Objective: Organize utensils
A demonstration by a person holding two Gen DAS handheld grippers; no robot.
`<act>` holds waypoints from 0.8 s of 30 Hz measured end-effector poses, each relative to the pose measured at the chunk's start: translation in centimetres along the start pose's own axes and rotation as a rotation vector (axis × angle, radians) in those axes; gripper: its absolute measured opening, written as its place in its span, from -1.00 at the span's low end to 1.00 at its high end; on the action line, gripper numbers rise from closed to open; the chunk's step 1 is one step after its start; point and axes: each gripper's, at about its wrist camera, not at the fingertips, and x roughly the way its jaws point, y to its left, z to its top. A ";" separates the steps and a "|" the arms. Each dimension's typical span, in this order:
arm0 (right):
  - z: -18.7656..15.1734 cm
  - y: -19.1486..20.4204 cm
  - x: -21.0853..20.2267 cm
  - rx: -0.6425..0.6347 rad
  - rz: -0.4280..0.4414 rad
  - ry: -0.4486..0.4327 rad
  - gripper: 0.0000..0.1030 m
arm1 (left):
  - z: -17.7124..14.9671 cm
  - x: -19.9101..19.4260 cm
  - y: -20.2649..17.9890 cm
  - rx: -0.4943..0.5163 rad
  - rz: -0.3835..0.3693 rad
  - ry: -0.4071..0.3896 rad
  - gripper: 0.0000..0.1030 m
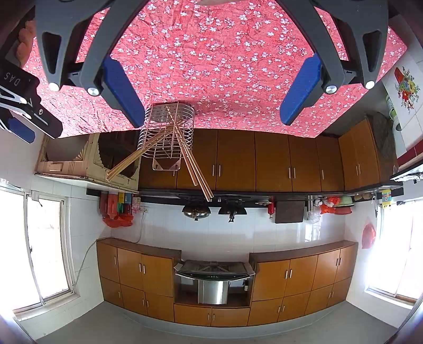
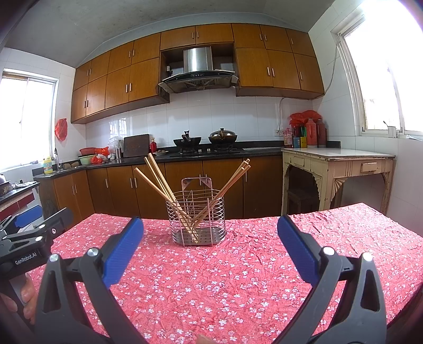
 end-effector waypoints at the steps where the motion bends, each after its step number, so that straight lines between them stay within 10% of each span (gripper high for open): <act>1: 0.0 0.0 0.0 0.000 0.000 0.000 0.92 | 0.0 0.0 0.0 0.000 -0.001 0.000 0.96; 24: 0.1 -0.1 -0.1 0.004 -0.001 -0.001 0.92 | -0.1 -0.1 -0.2 -0.004 -0.003 0.000 0.96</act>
